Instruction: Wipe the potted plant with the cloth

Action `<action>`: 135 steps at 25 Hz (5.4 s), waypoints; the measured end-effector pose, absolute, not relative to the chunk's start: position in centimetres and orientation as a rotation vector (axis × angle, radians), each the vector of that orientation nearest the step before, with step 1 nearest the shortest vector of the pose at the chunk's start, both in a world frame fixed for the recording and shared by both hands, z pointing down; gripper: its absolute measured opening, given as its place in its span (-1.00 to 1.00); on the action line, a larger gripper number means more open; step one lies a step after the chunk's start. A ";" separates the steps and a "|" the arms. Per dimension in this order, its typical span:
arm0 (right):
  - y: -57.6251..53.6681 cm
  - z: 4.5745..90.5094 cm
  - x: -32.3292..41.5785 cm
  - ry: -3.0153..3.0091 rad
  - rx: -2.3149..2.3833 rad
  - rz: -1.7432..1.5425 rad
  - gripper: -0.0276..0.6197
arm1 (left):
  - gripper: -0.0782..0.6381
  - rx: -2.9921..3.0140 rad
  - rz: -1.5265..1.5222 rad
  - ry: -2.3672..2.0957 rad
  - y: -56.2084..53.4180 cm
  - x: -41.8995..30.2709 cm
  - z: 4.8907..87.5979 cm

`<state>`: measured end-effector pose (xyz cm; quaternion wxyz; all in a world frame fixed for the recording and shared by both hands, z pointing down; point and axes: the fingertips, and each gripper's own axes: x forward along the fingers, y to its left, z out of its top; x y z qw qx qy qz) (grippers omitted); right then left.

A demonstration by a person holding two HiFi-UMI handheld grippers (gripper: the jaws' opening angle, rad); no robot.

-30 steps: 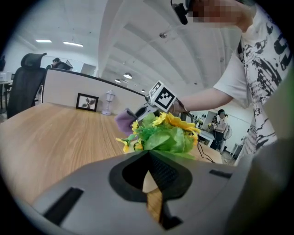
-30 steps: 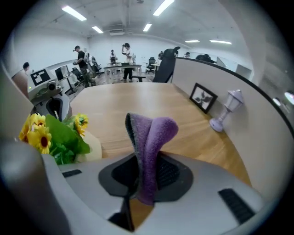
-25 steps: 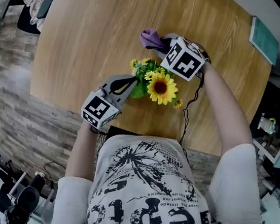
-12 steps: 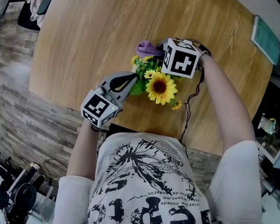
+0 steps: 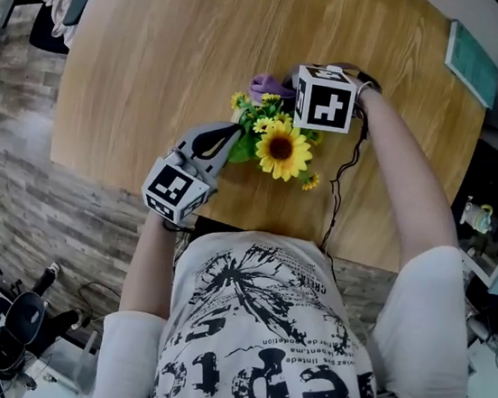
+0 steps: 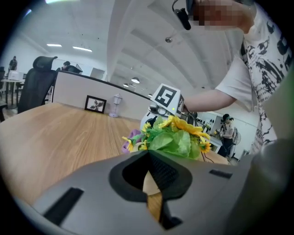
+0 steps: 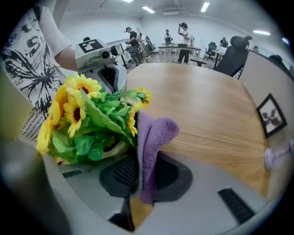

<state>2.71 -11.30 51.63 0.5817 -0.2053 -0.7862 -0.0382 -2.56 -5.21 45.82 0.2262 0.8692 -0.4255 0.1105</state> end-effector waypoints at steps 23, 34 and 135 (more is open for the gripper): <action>-7.3 52.1 10.0 -1.905 -0.239 0.164 -0.69 | -0.78 2.398 0.403 -1.259 -5.3 -2.5 46.0; -6.9 51.8 12.6 -1.877 -0.079 0.196 -0.69 | -0.78 2.402 0.423 -1.334 -5.4 -2.5 46.1; 3.9 52.3 -1.6 -1.801 1.422 1.047 -0.65 | -0.77 2.836 0.417 -0.554 -1.4 -12.8 40.4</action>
